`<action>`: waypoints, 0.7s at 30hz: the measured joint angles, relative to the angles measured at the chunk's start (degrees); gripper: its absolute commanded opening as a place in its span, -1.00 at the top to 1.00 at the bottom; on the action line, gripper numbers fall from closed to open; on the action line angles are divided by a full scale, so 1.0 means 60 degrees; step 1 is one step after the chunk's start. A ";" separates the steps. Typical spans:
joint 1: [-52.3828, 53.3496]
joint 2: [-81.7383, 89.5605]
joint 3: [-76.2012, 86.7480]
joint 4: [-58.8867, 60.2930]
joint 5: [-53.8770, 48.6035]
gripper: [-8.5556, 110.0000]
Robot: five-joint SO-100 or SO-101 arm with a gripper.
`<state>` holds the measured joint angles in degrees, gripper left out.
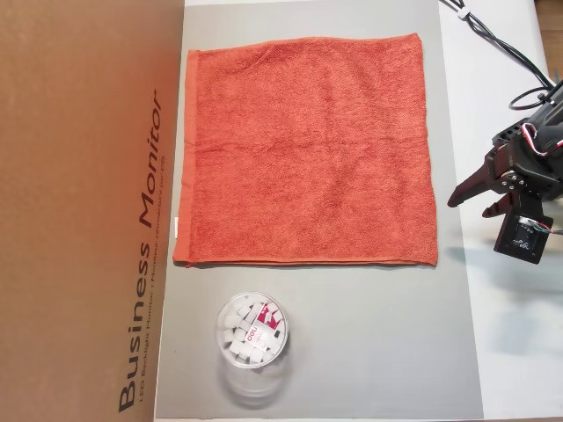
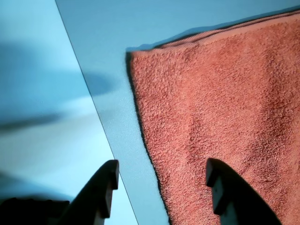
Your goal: Fold the blanket.
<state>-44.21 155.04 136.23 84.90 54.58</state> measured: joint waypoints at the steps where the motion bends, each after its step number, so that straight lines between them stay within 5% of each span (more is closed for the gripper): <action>1: 0.0000 0.0000 0.0059 0.0000 -0.0044 0.53; 21: -0.0059 -0.3428 0.0469 -0.3677 -0.0103 0.53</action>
<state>-44.56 134.47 139.04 62.84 53.96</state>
